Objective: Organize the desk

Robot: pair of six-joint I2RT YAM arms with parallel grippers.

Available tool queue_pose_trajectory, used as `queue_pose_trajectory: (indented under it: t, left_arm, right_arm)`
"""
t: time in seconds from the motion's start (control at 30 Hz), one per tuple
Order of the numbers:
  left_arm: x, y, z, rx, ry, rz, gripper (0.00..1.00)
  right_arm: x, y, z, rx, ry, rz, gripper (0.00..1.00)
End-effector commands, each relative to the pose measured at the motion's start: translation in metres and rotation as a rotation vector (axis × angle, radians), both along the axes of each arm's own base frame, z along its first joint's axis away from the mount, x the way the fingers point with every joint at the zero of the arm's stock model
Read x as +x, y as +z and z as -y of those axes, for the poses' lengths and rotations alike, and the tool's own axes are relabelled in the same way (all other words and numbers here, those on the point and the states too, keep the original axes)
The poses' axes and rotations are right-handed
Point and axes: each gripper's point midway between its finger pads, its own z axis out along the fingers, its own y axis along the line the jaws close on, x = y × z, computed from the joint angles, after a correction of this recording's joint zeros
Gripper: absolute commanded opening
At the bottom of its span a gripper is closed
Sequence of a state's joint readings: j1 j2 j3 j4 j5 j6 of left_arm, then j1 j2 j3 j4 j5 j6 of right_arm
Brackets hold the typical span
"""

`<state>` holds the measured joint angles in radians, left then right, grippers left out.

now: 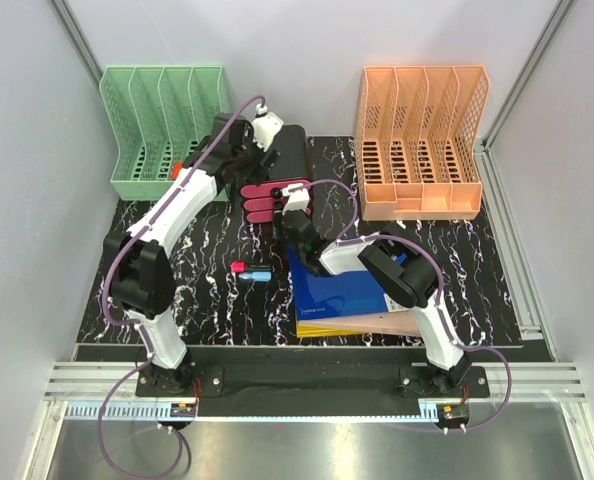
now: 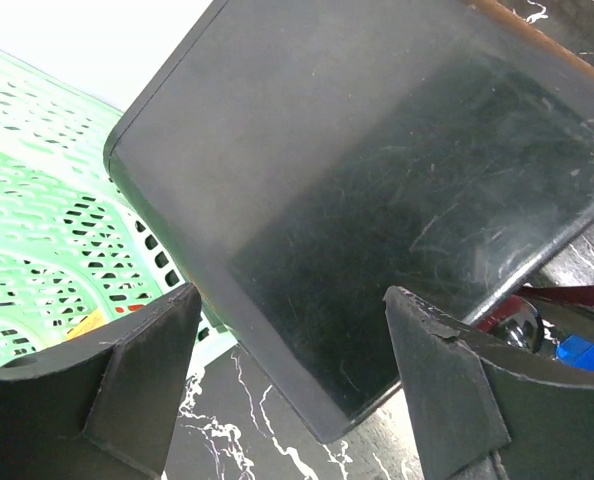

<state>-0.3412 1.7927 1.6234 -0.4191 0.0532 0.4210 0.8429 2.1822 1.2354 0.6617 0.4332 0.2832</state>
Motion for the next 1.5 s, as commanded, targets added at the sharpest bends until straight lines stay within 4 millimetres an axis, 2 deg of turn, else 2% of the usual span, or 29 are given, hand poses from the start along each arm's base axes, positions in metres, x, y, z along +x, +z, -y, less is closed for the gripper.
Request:
queue_pose_trajectory:
  t: [0.0, 0.1, 0.13, 0.3, 0.5, 0.93, 1.03, 1.17, 1.47]
  left_arm:
    - [0.003, -0.03, -0.016, 0.057, 0.062, -0.103, 0.8]
    - [0.017, -0.031, -0.03, 0.106, 0.126, -0.084, 0.8]
    - [0.021, -0.043, -0.031, 0.123, 0.132, -0.104, 0.8]
    - [0.028, -0.07, -0.044, 0.162, 0.171, -0.151, 0.8]
    - [0.018, -0.091, -0.045, 0.177, 0.152, -0.202, 0.8]
    - [-0.001, -0.109, -0.042, 0.181, 0.104, -0.273, 0.8]
    - [-0.003, -0.112, -0.042, 0.182, 0.098, -0.281, 0.8]
    - [-0.004, -0.11, -0.041, 0.186, 0.091, -0.28, 0.8]
    - [-0.006, -0.113, -0.043, 0.193, 0.09, -0.287, 0.79]
  right_arm:
    - [0.008, 0.018, -0.013, 0.04, 0.007, 0.048, 0.46]
    - [0.008, 0.017, -0.013, 0.039, 0.004, 0.041, 0.45]
    - [0.008, 0.017, -0.013, 0.042, 0.005, 0.039, 0.45]
    - [0.007, 0.018, -0.015, 0.059, 0.003, 0.024, 0.45]
    - [0.01, 0.013, -0.016, 0.051, -0.016, -0.005, 0.44]
    - [0.001, 0.002, -0.014, 0.074, -0.018, -0.065, 0.43]
    - [-0.001, 0.0, -0.014, 0.076, -0.011, -0.072, 0.38]
    - [-0.005, -0.003, -0.012, 0.084, -0.009, -0.078, 0.2]
    - [-0.011, -0.005, -0.009, 0.087, 0.002, -0.088, 0.14]
